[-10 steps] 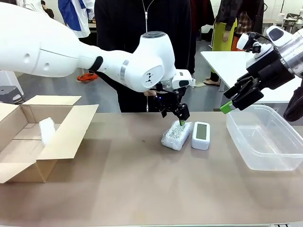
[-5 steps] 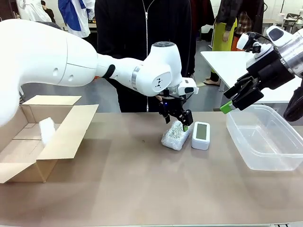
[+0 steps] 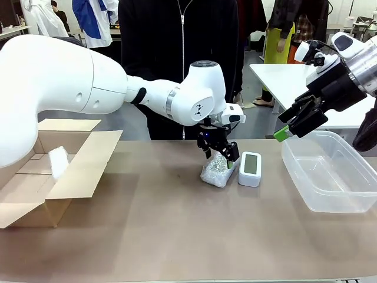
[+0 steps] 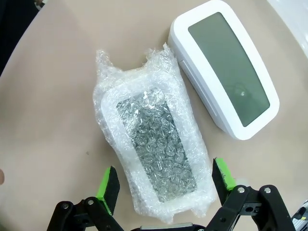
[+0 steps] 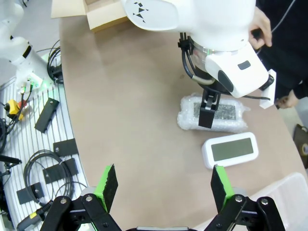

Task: Separate and place wrapped and unwrapped clocks.
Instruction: Pick up the Digital clock indicated by the person, then if the picked Digital clock is wrapped, place it in the Package Box ; if not, place it in the Organizing box.

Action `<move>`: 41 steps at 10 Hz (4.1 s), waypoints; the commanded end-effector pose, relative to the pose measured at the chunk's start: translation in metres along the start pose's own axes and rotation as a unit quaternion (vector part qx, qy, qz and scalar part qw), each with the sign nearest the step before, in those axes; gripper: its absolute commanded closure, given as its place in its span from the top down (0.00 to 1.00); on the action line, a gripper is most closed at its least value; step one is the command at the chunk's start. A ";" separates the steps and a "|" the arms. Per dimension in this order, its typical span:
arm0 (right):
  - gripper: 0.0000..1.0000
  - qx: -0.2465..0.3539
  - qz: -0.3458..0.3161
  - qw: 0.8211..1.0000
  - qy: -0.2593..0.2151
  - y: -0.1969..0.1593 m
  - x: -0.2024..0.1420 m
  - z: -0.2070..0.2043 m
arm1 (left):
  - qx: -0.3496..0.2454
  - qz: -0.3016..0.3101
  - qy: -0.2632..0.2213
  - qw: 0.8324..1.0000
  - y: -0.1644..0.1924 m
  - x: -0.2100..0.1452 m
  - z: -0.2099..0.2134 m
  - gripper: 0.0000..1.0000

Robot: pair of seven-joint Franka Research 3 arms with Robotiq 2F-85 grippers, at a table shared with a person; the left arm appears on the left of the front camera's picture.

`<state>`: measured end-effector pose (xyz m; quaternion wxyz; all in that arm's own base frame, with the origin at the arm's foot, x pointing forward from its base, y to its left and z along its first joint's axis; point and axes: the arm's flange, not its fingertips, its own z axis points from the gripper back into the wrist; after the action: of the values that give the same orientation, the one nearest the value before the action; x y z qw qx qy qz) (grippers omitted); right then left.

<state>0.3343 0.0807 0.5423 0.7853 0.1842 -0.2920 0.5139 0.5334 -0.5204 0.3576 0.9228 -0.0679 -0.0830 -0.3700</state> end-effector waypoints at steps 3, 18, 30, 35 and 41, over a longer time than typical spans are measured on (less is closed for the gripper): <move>1.00 0.013 0.004 1.000 -0.013 -0.003 0.001 0.000 | -0.006 0.004 0.001 1.000 0.000 0.016 -0.013 1.00; 1.00 0.013 0.004 1.000 -0.013 -0.003 0.001 0.000 | 0.008 0.035 -0.006 0.999 0.003 -0.009 0.045 0.36; 1.00 0.013 0.004 1.000 -0.013 -0.003 0.001 0.000 | 0.027 0.115 -0.037 0.992 0.014 -0.091 0.208 0.36; 1.00 0.013 0.004 1.000 -0.013 -0.003 0.001 0.000 | 0.027 0.115 -0.037 0.992 0.014 -0.091 0.208 0.36; 1.00 0.013 0.004 1.000 -0.013 -0.003 0.001 0.000 | 0.027 0.115 -0.037 0.992 0.014 -0.091 0.208 0.36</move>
<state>0.3344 0.0804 0.5424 0.7854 0.1843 -0.2919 0.5138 0.4571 -0.4121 0.5386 0.9576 -0.0732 -0.1133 -0.2546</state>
